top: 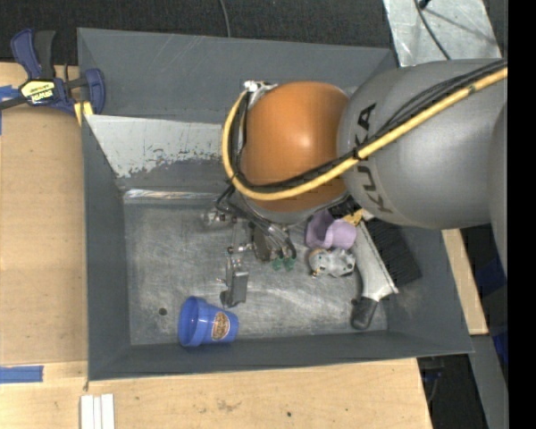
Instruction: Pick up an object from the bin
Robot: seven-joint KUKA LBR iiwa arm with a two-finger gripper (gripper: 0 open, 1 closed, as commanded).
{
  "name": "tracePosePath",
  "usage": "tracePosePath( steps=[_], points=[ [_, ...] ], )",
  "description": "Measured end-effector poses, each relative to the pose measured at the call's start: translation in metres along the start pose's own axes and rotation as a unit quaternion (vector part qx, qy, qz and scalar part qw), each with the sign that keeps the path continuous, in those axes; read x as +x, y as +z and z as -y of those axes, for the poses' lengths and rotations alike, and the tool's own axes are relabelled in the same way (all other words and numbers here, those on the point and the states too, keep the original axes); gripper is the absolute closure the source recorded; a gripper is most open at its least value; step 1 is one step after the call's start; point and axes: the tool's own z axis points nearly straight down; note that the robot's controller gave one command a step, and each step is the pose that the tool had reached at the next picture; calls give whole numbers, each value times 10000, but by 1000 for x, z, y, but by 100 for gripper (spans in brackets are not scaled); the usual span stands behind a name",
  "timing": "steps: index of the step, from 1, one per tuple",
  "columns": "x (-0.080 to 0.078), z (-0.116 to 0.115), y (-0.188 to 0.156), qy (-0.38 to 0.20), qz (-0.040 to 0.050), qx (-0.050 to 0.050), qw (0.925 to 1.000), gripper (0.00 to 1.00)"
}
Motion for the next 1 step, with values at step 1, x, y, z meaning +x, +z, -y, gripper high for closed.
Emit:
tracePosePath(
  steps=[1],
  points=[
    [6, 4, 27, -1404, -20, 0, 9901, 0]
  ],
)
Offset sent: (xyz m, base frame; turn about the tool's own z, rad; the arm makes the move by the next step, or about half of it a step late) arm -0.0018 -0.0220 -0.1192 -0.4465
